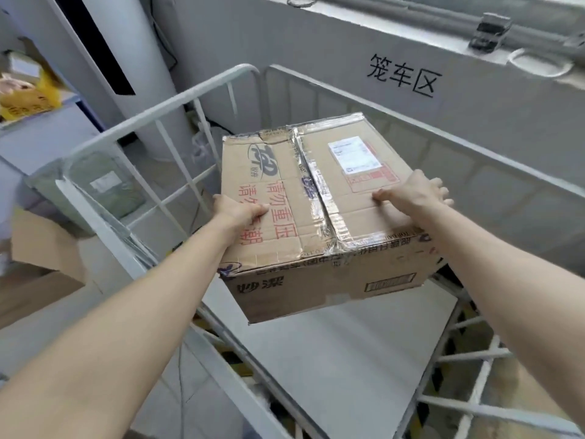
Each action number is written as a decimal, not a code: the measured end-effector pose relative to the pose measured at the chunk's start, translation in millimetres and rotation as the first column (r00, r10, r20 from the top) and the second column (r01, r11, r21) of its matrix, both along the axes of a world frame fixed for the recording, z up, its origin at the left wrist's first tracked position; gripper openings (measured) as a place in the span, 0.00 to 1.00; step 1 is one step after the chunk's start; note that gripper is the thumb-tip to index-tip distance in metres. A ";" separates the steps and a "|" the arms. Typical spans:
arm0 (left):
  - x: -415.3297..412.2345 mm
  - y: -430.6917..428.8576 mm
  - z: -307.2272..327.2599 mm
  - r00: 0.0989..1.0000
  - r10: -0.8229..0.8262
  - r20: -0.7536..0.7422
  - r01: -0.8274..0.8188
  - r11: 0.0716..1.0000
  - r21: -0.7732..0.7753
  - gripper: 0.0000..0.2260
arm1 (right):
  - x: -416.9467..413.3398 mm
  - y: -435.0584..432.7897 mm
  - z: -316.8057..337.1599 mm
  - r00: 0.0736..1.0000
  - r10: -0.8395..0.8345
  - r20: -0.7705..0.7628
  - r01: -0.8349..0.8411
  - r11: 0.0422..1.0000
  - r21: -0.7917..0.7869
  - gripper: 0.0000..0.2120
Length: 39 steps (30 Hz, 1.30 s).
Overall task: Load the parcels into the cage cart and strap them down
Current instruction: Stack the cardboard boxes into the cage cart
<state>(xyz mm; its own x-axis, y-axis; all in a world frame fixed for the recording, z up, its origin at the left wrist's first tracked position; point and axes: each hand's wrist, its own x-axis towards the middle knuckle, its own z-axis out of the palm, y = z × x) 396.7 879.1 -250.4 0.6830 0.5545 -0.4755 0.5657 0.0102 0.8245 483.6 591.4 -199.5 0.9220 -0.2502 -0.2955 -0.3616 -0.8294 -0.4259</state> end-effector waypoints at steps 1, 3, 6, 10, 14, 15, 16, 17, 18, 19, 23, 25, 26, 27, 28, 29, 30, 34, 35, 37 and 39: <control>7.7 17.7 -9.3 1.000 -0.001 -0.025 0.001 1.000 0.006 0.44 | 10.8 18.5 -10.4 1.000 0.003 -0.006 -0.003 1.000 -0.004 0.41; 21.7 48.3 -25.9 0.997 0.036 -0.063 -0.034 0.999 0.025 0.40 | 32.6 55.2 -32.3 1.000 0.014 -0.014 -0.014 1.000 -0.004 0.41; 42.9 91.0 -56.7 0.993 0.084 -0.085 -0.082 0.996 0.033 0.35 | 64.1 105.0 -68.7 0.999 0.034 -0.037 -0.034 0.999 0.008 0.39; 69.3 136.6 -99.8 0.987 0.118 -0.105 -0.115 0.993 0.030 0.33 | 99.6 157.4 -116.8 0.994 0.073 -0.076 -0.072 0.997 0.008 0.39; 91.9 173.7 -149.8 0.977 0.156 -0.144 -0.152 0.988 0.039 0.33 | 134.6 197.8 -171.1 0.986 0.131 -0.099 -0.132 0.991 -0.005 0.39; 96.3 181.9 -164.0 0.974 0.163 -0.159 -0.158 0.987 0.040 0.34 | 141.5 206.3 -186.1 0.984 0.143 -0.105 -0.145 0.989 -0.006 0.39; 100.7 189.1 -179.0 0.969 0.173 -0.178 -0.169 0.985 0.038 0.34 | 147.5 213.5 -200.8 0.981 0.157 -0.111 -0.159 0.987 -0.011 0.39; 104.9 195.5 -193.6 0.963 0.180 -0.200 -0.178 0.984 0.032 0.34 | 152.7 219.9 -215.6 0.978 0.168 -0.120 -0.172 0.985 -0.018 0.39; 108.8 202.0 -209.8 0.957 0.182 -0.224 -0.182 0.983 0.024 0.34 | 156.9 225.2 -231.5 0.975 0.178 -0.130 -0.182 0.983 -0.022 0.38; 112.5 207.7 -225.4 0.953 0.179 -0.245 -0.179 0.984 0.024 0.34 | 160.1 229.1 -247.3 0.973 0.185 -0.137 -0.190 0.981 -0.024 0.37; 127.7 219.7 -285.3 0.922 0.197 -0.333 -0.202 0.979 0.019 0.37 | 167.6 234.9 -312.1 0.961 0.206 -0.185 -0.215 0.976 -0.029 0.37; 132.3 224.6 -316.0 0.905 0.202 -0.374 -0.220 0.976 -0.005 0.39 | 167.3 236.3 -342.0 0.951 0.211 -0.226 -0.223 0.974 -0.029 0.37; 132.6 227.0 -331.1 0.894 0.189 -0.405 -0.218 0.976 -0.027 0.39 | 167.0 237.0 -355.2 0.946 0.216 -0.242 -0.229 0.973 -0.028 0.36; 133.5 228.0 -343.9 0.887 0.177 -0.427 -0.220 0.974 -0.052 0.38 | 167.1 237.7 -367.8 0.941 0.223 -0.255 -0.237 0.971 -0.025 0.36; 134.1 226.7 -353.3 0.881 0.183 -0.437 -0.232 0.971 -0.061 0.36 | 168.0 238.0 -379.6 0.937 0.228 -0.265 -0.243 0.970 -0.022 0.35; 134.2 226.9 -363.0 0.877 0.186 -0.443 -0.234 0.971 -0.056 0.34 | 169.4 238.0 -390.8 0.934 0.231 -0.272 -0.245 0.969 -0.018 0.34; 134.5 226.5 -371.1 0.874 0.185 -0.450 -0.231 0.972 -0.048 0.33 | 170.9 238.8 -401.9 0.932 0.235 -0.276 -0.248 0.969 -0.015 0.34; 140.9 227.3 -404.6 0.858 0.155 -0.489 -0.204 0.978 -0.048 0.31 | 180.2 243.0 -441.7 0.924 0.256 -0.286 -0.272 0.962 -0.017 0.36; 141.6 227.6 -413.5 0.858 0.155 -0.490 -0.204 0.978 -0.048 0.30 | 182.4 243.4 -450.9 0.922 0.257 -0.290 -0.273 0.962 -0.016 0.37; 141.0 226.7 -430.7 0.847 0.153 -0.509 -0.213 0.975 -0.062 0.30 | 186.1 244.2 -468.5 0.918 0.262 -0.297 -0.279 0.960 -0.016 0.39; 137.2 222.0 -445.3 0.847 0.149 -0.511 -0.224 0.971 -0.088 0.29 | 188.0 244.2 -482.7 0.903 0.288 -0.319 -0.309 0.951 -0.018 0.39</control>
<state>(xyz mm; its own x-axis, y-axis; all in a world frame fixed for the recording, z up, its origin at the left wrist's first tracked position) 533.9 1101.1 -695.8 0.2247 0.5499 -0.8044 0.8748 0.2499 0.4151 671.6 835.7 -682.2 0.8216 -0.0066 -0.5700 -0.1971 -0.9415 -0.2732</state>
